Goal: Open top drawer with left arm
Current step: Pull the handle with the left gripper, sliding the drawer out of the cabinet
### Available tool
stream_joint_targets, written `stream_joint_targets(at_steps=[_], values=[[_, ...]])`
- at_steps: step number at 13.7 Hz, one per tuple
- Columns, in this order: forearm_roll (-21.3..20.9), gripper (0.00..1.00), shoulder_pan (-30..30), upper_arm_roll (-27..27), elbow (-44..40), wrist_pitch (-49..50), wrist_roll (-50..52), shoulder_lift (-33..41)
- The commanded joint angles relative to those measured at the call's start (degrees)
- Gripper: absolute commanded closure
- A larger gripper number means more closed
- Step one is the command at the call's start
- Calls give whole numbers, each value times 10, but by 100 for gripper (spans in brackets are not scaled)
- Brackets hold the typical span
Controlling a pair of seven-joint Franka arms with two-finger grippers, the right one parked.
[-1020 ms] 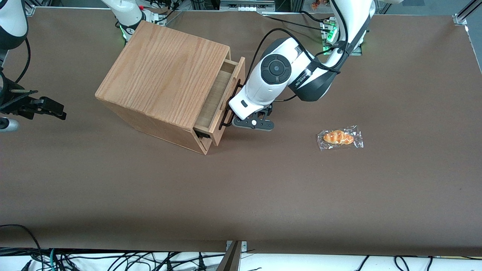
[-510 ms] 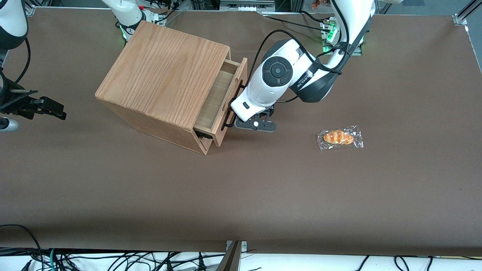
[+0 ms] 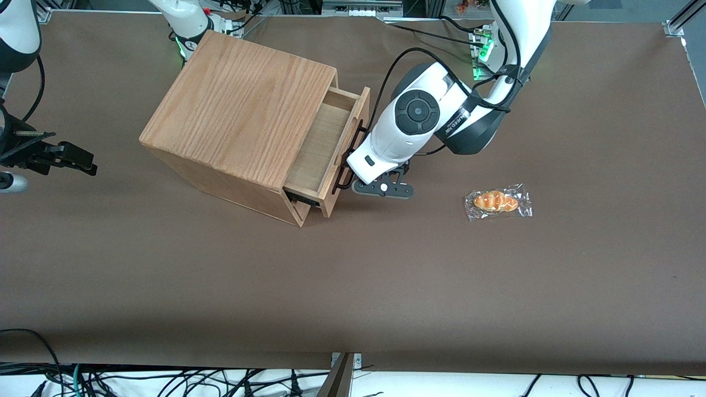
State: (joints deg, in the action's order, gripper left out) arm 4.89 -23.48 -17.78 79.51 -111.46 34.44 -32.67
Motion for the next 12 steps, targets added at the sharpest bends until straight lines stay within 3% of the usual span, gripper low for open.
stream_joint_targets(at_steps=[1, 12], values=[[-7, 0, 17, 1, 13, 12, -29, 18], [-6, 0, 26, 13, 14, 36, -67, 28]])
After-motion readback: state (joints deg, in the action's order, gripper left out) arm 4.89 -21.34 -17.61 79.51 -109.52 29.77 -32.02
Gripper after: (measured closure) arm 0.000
